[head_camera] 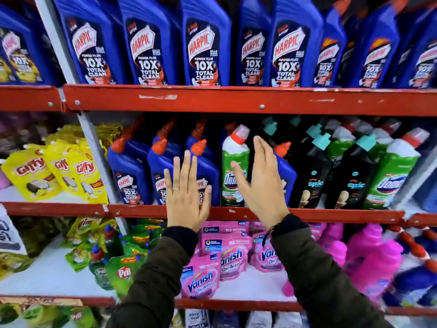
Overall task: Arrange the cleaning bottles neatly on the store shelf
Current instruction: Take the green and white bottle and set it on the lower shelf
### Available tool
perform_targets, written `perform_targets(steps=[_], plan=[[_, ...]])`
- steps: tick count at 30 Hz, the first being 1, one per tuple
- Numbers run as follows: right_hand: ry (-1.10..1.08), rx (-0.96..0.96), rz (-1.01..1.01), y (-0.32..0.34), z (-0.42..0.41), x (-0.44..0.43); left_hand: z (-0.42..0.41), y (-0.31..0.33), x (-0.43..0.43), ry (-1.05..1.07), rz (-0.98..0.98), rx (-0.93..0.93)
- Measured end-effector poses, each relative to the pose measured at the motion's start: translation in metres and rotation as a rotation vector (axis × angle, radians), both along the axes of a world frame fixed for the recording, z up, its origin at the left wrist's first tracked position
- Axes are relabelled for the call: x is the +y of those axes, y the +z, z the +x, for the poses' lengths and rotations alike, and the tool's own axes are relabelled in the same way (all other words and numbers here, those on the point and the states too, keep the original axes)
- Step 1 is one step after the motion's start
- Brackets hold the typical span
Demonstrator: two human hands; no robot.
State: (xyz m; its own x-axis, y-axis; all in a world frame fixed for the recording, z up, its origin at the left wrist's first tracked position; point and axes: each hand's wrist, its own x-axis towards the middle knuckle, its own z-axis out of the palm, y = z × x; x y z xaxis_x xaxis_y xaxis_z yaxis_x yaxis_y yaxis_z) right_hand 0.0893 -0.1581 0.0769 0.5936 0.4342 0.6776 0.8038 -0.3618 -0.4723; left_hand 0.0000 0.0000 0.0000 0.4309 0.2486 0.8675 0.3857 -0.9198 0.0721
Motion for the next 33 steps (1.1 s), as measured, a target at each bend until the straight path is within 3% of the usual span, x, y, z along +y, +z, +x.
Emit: perform_targets(steps=[7, 15, 25, 33], plan=[[-0.128, 0.119, 0.086, 0.006, 0.019, 0.049, 0.035, -0.059, 0.04, -0.012, 0.016, 0.024], [-0.352, 0.139, 0.028, 0.008, 0.019, 0.063, 0.06, -0.086, 0.051, -0.039, 0.082, -0.056], [-0.243, 0.117, 0.224, 0.032, 0.006, 0.036, 0.071, -0.089, 0.051, -0.078, 0.107, -0.113], [-0.208, 0.268, 0.114, 0.025, -0.01, -0.015, 0.075, -0.092, 0.049, -0.12, 0.085, -0.115]])
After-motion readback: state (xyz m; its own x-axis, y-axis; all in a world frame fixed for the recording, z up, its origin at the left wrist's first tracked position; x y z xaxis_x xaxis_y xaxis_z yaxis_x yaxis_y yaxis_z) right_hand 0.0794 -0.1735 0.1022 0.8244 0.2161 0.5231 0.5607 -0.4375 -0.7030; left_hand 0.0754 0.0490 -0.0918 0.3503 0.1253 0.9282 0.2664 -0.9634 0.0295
